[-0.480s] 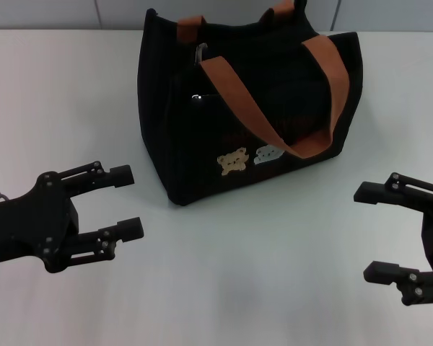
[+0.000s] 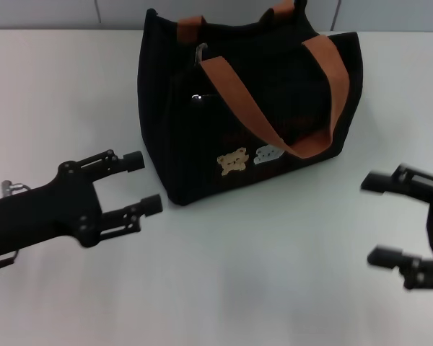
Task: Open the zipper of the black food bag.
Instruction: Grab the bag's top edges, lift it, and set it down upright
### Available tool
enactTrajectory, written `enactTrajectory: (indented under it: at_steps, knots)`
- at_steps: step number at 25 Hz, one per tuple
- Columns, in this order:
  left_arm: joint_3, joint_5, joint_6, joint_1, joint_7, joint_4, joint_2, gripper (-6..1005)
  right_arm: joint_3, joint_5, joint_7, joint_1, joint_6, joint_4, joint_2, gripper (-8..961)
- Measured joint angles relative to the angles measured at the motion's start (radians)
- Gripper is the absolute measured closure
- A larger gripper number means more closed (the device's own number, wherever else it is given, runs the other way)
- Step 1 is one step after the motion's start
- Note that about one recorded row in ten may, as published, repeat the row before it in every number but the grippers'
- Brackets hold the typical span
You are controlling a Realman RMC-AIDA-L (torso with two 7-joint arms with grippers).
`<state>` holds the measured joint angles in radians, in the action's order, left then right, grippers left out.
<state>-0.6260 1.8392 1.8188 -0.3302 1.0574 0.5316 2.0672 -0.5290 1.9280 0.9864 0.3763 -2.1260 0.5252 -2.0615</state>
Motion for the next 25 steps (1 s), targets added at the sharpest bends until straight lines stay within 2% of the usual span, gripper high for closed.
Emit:
enactTrajectory:
  at_steps: [2,3,4,10,18,25]
  knots:
    - [0.003,-0.004,-0.088,-0.013,-0.042,-0.056,0.005,262,0.073,-0.005,-0.001,-0.01,0.01,-0.034,0.012,112]
    - [0.006,-0.006,-0.132,-0.025,-0.064,-0.093,0.006,266,0.073,-0.005,-0.001,-0.01,0.01,-0.034,0.012,112]
    - [0.012,-0.007,-0.174,-0.041,-0.078,-0.133,0.005,269,0.123,-0.005,-0.002,-0.022,0.012,-0.054,0.023,112]
    - [0.073,-0.02,-0.361,-0.117,-0.167,-0.273,0.01,291,0.17,-0.005,-0.005,-0.045,0.036,-0.061,0.028,113]
    - [0.077,-0.092,-0.425,-0.198,-0.319,-0.428,0.012,319,0.173,0.0,-0.007,-0.054,0.072,-0.07,0.021,113]
    - [0.089,-0.147,-0.443,-0.196,-0.348,-0.456,0.013,344,0.175,0.001,-0.007,-0.057,0.086,-0.074,0.021,114]
